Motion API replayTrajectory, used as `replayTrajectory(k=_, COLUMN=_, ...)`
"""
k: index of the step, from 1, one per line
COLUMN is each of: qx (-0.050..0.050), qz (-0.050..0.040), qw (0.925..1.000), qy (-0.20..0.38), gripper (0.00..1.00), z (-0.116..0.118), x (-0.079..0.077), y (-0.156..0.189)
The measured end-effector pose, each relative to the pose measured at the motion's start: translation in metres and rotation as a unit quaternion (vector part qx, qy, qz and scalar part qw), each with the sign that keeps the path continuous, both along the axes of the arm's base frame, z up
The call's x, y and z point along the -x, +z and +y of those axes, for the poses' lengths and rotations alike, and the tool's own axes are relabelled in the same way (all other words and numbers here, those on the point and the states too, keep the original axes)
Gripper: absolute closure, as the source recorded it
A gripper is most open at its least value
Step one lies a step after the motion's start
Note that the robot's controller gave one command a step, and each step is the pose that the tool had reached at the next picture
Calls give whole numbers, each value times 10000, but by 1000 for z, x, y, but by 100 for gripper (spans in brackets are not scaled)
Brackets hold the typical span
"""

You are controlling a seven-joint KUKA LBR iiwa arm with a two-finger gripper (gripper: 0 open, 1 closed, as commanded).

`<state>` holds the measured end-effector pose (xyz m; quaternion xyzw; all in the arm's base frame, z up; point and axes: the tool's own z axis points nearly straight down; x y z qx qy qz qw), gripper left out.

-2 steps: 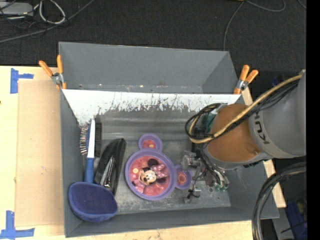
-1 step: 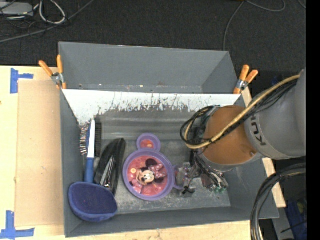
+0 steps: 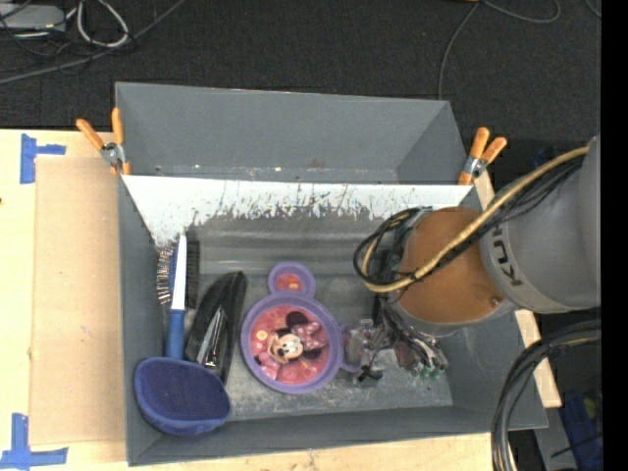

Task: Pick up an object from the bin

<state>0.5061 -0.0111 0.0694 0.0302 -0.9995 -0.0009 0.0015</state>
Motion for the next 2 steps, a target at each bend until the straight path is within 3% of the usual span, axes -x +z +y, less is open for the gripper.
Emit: replayTrajectory(k=2, qx=-1, qz=60, qw=10000, qy=11, gripper=100, z=0, x=3, y=85)
